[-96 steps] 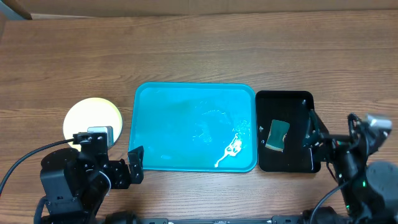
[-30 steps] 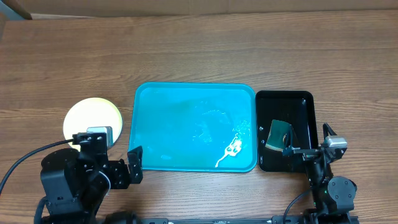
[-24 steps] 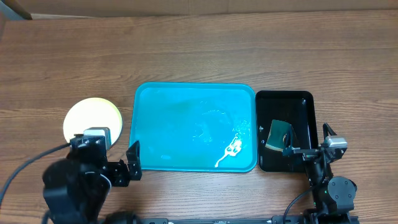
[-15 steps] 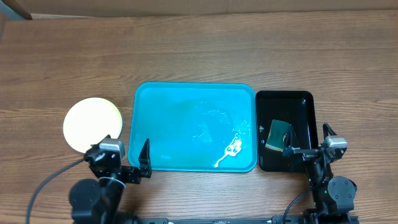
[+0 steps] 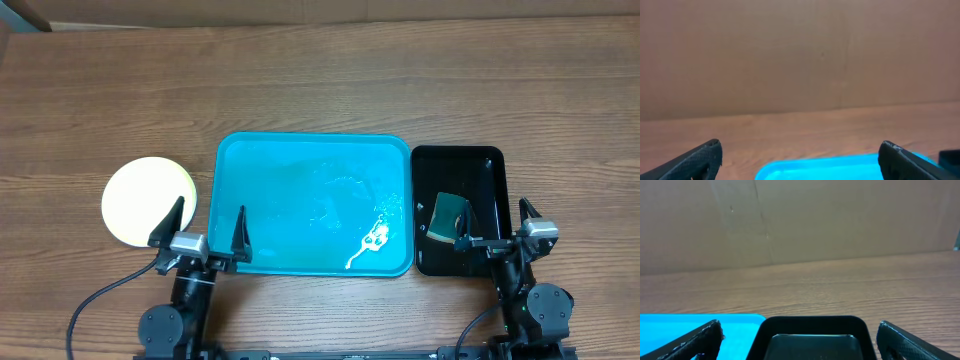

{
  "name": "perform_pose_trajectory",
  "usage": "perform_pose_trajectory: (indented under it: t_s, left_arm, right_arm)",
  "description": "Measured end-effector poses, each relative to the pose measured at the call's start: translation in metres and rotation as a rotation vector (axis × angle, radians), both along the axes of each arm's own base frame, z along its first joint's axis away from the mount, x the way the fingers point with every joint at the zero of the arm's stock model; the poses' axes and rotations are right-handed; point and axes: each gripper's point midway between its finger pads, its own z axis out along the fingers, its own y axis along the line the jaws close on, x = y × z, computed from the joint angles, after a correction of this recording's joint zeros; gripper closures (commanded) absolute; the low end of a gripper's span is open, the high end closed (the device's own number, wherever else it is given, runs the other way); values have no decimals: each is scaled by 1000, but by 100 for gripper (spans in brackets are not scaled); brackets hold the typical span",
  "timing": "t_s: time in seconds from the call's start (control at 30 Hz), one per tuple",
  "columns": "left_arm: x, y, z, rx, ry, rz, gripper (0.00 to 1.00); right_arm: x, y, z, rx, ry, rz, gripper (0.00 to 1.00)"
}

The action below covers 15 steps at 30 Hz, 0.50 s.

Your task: Clean dirty plates on tray and stack at the side

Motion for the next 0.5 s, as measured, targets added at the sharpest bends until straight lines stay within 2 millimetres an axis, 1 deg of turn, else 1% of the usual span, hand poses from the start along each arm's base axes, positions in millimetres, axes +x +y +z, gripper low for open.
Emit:
perform_pose_trajectory:
  t_s: [0.1,0.13,0.5]
  left_arm:
    - [2,1,-37,3,129,3,0]
    - [2,1,-46,3,160,8,0]
    - [3,3,-47,3,163,20,0]
  right_arm:
    - [0,0,0,0,0,0,0]
    - [0,0,0,0,0,0,0]
    - [0,0,0,0,-1,0,0]
